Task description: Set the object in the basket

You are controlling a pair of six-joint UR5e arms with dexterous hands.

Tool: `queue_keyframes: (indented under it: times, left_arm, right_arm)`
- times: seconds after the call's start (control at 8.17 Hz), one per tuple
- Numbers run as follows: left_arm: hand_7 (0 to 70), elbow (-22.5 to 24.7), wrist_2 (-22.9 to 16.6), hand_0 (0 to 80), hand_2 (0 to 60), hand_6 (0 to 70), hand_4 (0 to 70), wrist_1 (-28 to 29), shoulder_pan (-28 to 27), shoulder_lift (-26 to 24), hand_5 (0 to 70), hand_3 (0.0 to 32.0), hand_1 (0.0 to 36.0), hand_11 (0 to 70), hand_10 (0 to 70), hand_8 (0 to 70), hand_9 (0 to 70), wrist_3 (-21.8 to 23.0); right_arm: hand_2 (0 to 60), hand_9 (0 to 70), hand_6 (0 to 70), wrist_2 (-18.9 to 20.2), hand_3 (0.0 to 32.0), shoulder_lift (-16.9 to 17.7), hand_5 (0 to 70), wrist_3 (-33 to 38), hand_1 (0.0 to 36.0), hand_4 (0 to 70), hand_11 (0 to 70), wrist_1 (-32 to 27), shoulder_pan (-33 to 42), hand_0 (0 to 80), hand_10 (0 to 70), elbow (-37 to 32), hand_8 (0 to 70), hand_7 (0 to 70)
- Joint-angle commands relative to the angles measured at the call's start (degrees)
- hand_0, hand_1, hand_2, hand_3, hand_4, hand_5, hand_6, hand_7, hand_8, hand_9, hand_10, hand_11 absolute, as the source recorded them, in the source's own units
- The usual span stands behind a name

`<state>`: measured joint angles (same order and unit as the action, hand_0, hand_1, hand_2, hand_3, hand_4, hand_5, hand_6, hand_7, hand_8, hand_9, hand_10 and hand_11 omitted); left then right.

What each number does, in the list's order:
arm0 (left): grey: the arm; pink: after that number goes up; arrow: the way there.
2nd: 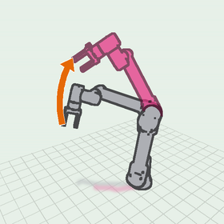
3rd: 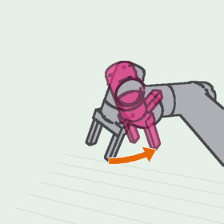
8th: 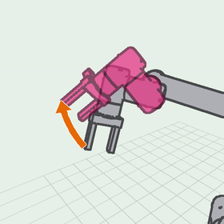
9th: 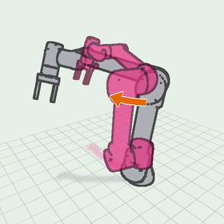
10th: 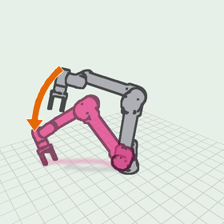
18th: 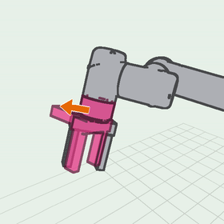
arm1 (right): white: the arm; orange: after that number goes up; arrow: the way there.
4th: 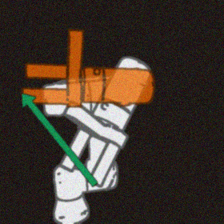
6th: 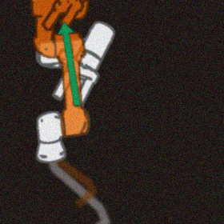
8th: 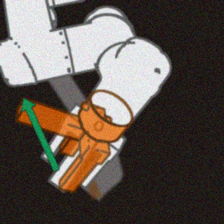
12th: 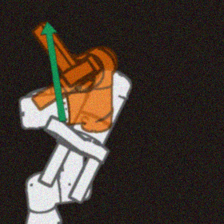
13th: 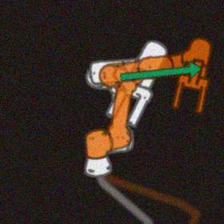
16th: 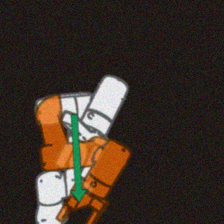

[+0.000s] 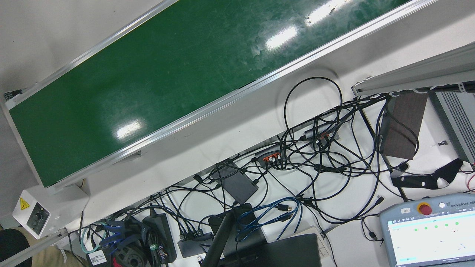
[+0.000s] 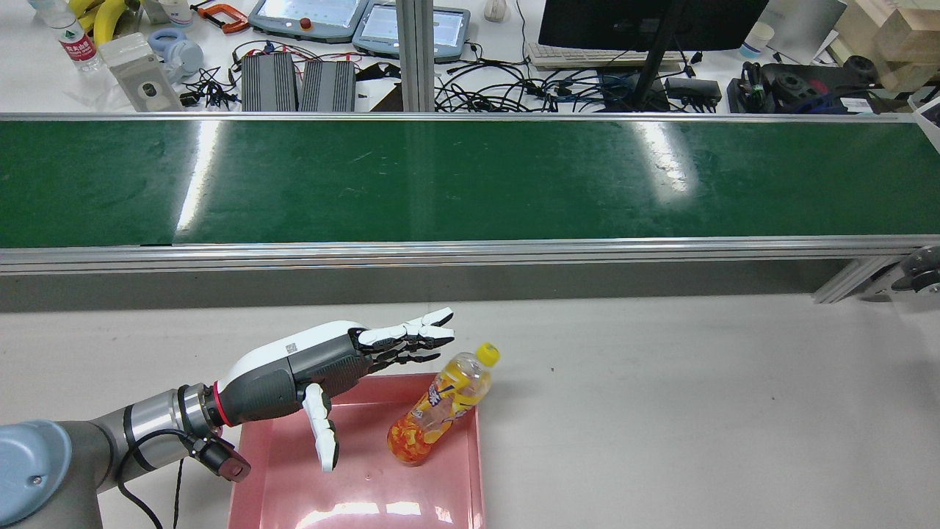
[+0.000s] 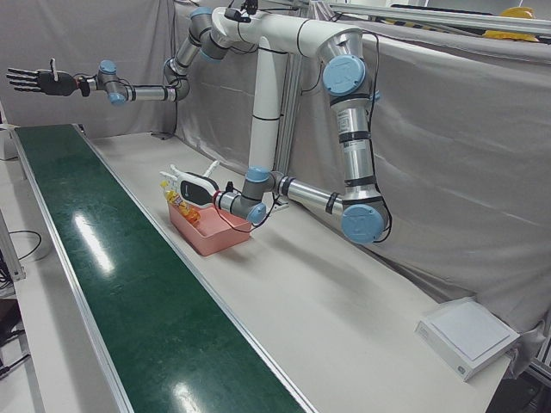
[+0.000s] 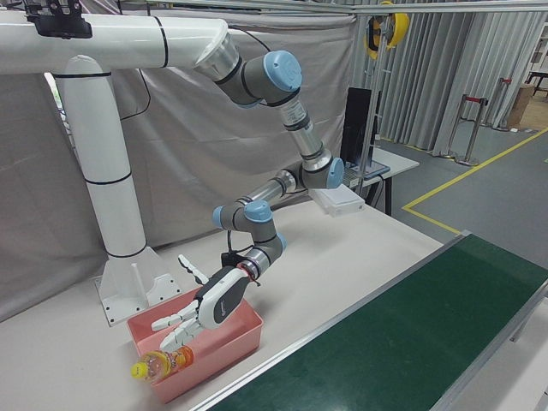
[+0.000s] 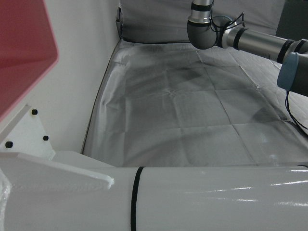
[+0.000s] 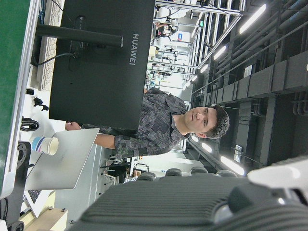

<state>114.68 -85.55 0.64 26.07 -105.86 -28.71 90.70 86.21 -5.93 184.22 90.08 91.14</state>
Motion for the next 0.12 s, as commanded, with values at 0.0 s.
queue_keyframes:
  times: [0.0]
  left_arm:
    - [4.1, 1.6, -0.1, 47.0, 0.0, 0.0, 17.5, -0.6, 2.8, 0.0, 16.9, 0.0, 7.0, 12.1, 7.8, 8.0, 11.3, 0.4]
  right_arm:
    - [0.0, 0.0, 0.0, 0.0, 0.0, -0.1, 0.0, 0.0, 0.0, 0.0, 0.0, 0.0, 0.0, 0.0, 0.0, 0.0, 0.0, 0.0]
